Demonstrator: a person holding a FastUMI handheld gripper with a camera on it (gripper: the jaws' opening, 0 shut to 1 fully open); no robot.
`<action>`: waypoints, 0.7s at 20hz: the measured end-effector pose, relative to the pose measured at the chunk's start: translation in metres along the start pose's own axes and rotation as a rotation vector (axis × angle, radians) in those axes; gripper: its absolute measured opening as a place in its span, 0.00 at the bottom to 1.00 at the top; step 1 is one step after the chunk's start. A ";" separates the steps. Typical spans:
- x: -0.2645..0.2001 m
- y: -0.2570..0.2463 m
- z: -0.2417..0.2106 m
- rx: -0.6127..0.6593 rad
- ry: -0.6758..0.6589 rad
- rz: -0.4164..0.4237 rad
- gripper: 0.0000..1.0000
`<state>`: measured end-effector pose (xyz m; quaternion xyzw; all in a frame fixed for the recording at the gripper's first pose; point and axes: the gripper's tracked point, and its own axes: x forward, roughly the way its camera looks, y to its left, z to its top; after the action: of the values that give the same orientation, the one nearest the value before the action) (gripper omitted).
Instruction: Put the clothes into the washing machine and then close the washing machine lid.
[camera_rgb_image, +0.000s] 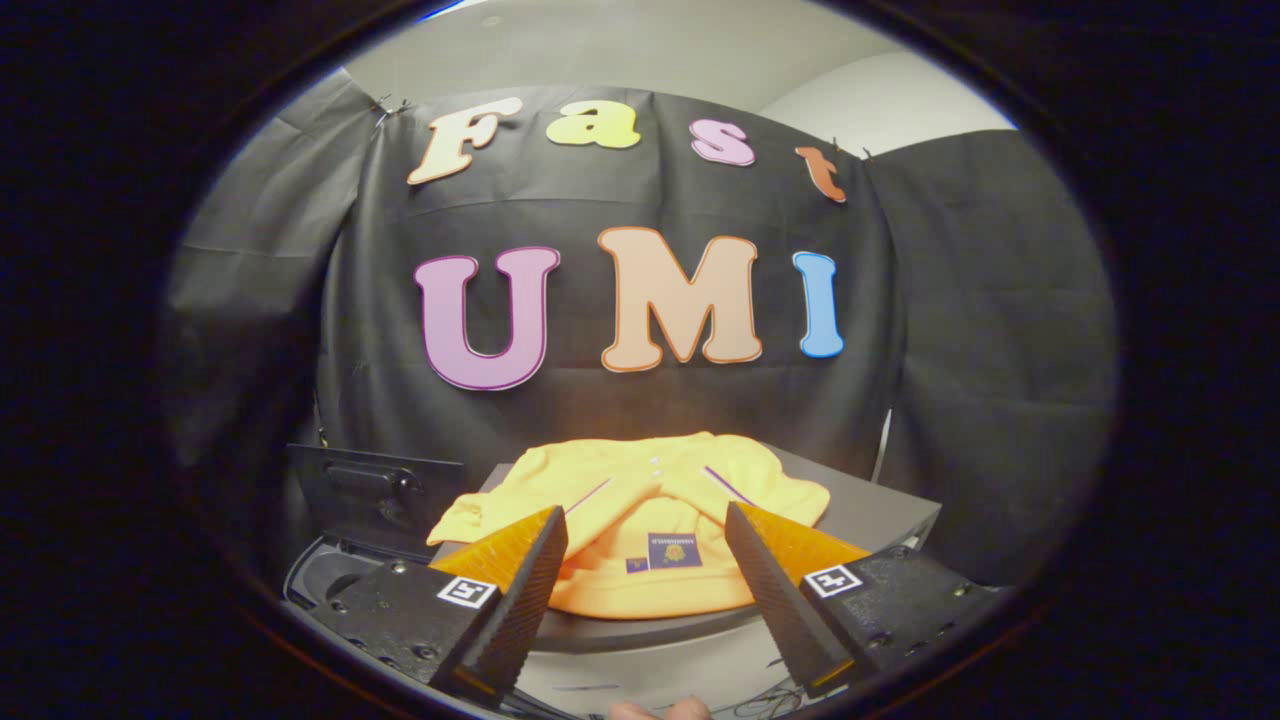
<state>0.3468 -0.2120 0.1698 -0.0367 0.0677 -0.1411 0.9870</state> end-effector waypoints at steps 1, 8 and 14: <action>0.007 0.000 0.003 -0.032 0.019 0.001 0.96; 0.062 0.011 0.004 -0.056 0.175 0.035 0.96; 0.095 0.001 -0.036 -0.029 0.360 -0.008 0.93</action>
<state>0.4326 -0.2398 0.1228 -0.0252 0.2452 -0.1484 0.9577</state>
